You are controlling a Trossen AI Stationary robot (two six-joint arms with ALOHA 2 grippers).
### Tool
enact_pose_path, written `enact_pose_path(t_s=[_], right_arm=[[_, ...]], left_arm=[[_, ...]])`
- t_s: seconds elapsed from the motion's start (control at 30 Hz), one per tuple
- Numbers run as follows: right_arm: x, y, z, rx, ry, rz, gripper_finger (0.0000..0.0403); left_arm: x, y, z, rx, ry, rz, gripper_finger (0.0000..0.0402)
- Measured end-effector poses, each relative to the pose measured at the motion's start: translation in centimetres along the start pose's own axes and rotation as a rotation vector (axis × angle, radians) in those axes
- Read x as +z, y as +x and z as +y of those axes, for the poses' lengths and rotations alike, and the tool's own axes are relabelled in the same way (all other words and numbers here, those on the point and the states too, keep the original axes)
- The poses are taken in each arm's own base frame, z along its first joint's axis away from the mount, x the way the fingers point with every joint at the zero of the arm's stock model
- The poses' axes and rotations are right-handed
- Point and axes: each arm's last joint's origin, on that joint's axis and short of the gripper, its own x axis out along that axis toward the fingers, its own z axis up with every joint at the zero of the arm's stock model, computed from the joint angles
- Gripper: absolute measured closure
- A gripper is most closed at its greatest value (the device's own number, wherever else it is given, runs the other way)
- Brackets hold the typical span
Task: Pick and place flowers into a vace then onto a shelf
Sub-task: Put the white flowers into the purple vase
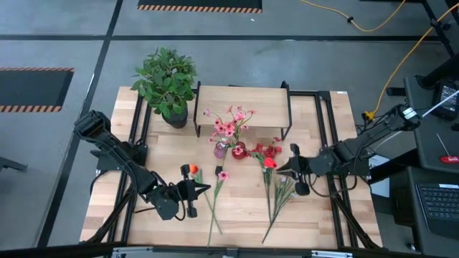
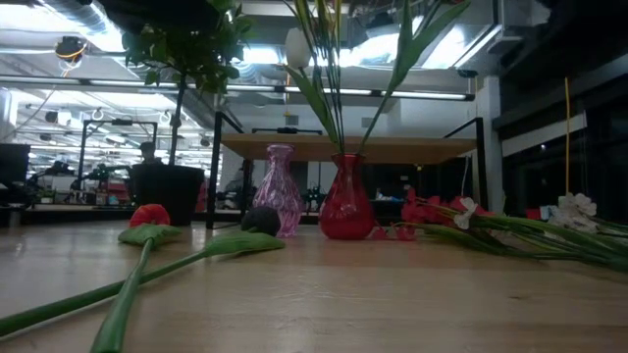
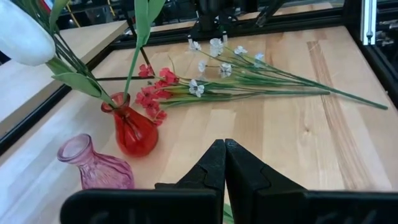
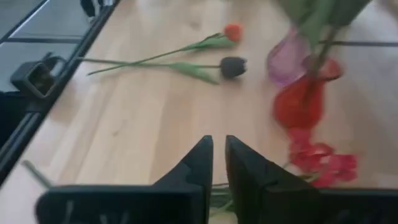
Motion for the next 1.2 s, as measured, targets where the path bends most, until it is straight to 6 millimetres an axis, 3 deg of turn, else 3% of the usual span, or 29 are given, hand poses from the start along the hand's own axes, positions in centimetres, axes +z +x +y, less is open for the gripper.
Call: enact_pose_path(t_s=[0.17,0.37,0.67,0.9,1.2], right_arm=[[-0.8,0.5,1.4,-0.002,0.140,0.036,0.0397],[-1.1,0.9,3.1,0.023,0.307,0.096,0.0399],[2.4,1.8,7.5,0.050,0.249,0.174,0.0401],[4.8,2.4,10.3,-0.104,0.180,0.321,0.0401],[3.5,2.7,12.3,-0.321,0.350,0.467,0.0401]], left_arm=[[0.0,0.0,0.0,0.001,0.003,0.000,0.0396],[0.3,0.0,0.0,0.046,-0.025,-0.039,0.0400],[0.6,0.0,0.2,0.115,-0.006,-0.078,0.0399],[0.8,0.0,0.1,0.108,-0.038,-0.086,0.0397],[0.8,0.0,0.1,0.107,0.015,-0.085,0.0400]])
